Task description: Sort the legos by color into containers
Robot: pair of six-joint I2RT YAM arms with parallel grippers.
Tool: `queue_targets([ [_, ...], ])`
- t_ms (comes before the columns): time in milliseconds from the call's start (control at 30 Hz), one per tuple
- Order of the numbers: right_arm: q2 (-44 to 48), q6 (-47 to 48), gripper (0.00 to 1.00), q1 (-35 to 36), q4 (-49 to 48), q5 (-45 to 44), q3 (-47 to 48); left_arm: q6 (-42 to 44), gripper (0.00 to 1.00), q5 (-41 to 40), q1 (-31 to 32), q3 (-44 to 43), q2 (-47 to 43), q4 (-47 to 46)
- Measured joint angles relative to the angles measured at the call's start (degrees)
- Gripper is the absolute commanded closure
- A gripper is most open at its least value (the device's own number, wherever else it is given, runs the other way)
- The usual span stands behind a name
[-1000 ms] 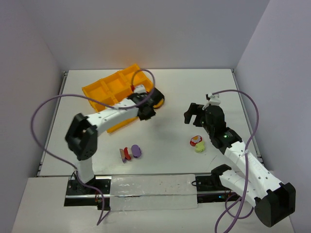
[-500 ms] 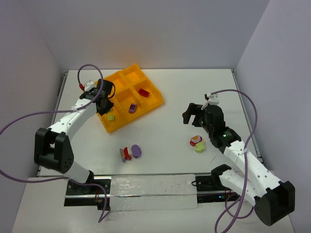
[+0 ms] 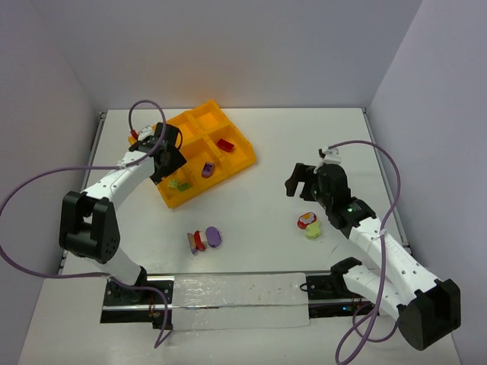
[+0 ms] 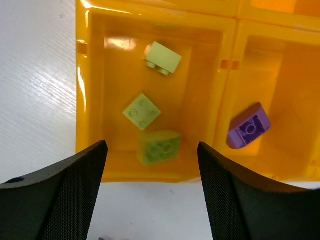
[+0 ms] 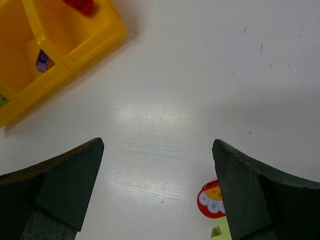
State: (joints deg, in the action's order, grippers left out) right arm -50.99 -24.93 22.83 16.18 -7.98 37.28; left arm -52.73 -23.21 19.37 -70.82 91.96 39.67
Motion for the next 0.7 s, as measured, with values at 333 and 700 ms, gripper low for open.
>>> queue_targets([
  [333,8.2,-14.2,0.05,0.0,8.9,-8.0,-8.5,4.2,0.20,4.1,13.7,-6.0,-4.6,-0.5],
  [700,7.1,-25.5,0.06,0.0,11.2,-12.9,-13.3,5.4,0.20,7.2,15.2,-6.4,-6.3,-0.8],
])
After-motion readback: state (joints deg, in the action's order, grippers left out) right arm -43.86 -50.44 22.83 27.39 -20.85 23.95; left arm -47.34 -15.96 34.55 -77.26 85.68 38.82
